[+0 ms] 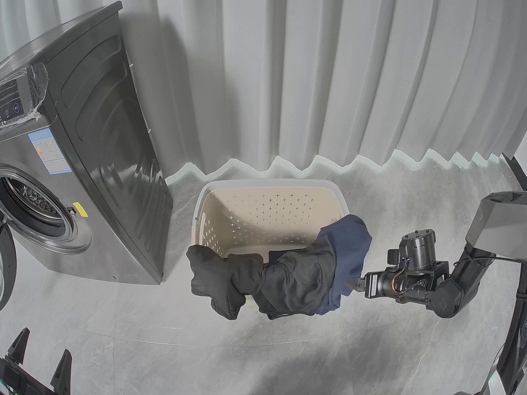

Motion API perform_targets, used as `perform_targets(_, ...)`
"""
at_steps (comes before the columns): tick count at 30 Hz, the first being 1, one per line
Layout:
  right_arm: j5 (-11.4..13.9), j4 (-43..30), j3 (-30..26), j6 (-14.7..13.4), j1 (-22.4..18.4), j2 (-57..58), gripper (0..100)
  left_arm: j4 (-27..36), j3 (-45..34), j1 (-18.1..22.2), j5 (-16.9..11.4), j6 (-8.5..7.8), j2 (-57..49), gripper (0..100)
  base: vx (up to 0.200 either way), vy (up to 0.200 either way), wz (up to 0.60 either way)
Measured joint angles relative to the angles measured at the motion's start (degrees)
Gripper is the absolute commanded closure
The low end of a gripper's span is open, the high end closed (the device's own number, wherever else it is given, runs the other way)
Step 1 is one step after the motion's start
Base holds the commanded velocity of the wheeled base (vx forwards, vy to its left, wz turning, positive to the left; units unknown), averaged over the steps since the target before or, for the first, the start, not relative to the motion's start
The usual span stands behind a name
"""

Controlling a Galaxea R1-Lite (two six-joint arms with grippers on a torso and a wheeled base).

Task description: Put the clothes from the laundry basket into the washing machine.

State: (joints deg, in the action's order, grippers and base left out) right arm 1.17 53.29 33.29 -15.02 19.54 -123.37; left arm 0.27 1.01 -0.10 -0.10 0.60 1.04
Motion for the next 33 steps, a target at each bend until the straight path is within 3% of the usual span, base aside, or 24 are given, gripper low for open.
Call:
perform_targets(18,-0.05,3.84,4.11,0.24,0.72,-5.74,0,0.0,0.0,0.0,0.0,0.0,0.0,0,0.0,0.0,0.0)
perform_targets(19,-0.06,3.86,4.27,0.24,0.9,-5.85,100,0.0,0.0,0.0,0.0,0.0,0.0,0,0.0,0.0,0.0)
perform_targets(33,0.11,5.83,4.17,0.22,2.43,-6.21,100,0.0,0.0,0.0,0.0,-0.02,0.0,0,0.0,0.0,0.0)
